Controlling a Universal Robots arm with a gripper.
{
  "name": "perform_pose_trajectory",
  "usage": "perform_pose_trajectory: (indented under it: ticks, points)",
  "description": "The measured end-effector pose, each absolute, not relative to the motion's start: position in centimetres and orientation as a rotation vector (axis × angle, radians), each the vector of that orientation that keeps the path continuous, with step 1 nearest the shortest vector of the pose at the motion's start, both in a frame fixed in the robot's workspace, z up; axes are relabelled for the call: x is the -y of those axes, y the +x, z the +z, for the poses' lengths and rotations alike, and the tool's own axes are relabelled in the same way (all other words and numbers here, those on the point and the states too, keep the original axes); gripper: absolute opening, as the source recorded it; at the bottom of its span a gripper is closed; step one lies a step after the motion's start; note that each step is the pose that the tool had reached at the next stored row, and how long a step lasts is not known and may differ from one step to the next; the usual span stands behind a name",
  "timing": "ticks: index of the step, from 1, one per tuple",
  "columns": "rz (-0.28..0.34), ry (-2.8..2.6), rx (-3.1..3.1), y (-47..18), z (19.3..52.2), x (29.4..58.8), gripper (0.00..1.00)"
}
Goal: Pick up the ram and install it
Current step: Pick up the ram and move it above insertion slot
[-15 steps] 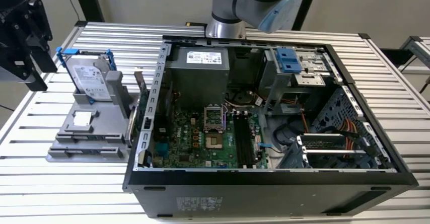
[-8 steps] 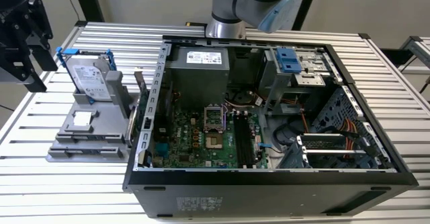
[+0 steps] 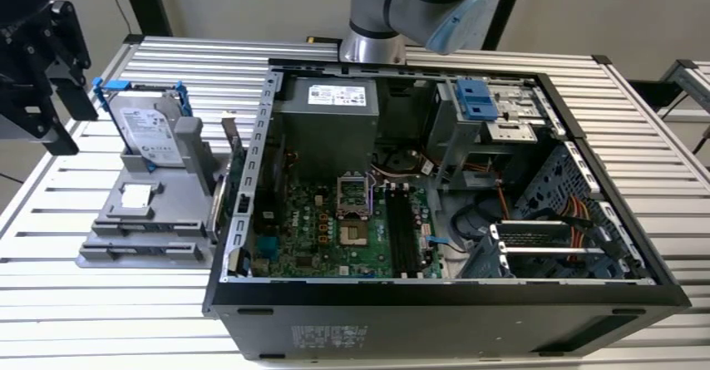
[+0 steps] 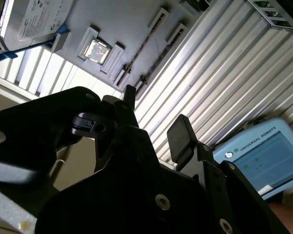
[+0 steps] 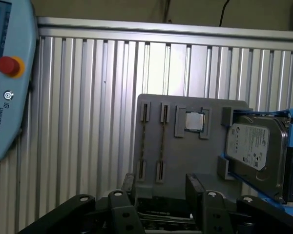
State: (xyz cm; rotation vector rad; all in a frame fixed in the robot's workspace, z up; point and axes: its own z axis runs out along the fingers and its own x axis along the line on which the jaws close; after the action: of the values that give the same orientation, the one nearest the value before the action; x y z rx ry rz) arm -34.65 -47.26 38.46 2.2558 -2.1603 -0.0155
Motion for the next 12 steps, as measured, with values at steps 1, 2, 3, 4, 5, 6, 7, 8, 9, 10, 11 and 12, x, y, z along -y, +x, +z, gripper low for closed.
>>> perform_pose_trajectory:
  ticks: [1,2,3,4,5,6,7,8,9,10,11,12]
  points:
    - [-0.016,2.255,2.161,-34.65,38.44,47.25,1.0]
    - [-0.016,2.255,2.161,-34.65,38.44,47.26,1.0]
    - [-0.016,2.255,2.161,-34.65,38.44,47.26,1.0]
    - [-0.015,2.255,2.161,-34.65,38.43,47.26,1.0]
    - [-0.015,2.255,2.161,-34.65,38.42,47.26,1.0]
    - [-0.016,2.255,2.161,-34.65,38.42,47.25,1.0]
    - [-0.016,2.255,2.161,-34.65,38.4,47.25,1.0]
    - [-0.019,2.257,2.163,-34.65,38.37,47.26,1.0]
    - [-0.027,2.261,2.166,-34.65,38.34,47.27,1.0]
    - [-0.037,2.266,2.171,-34.65,38.33,47.29,1.0]
    - [-0.044,2.269,2.174,-34.65,38.3,47.31,1.0]
    - [-0.046,2.27,2.175,-34.65,38.25,47.31,1.0]
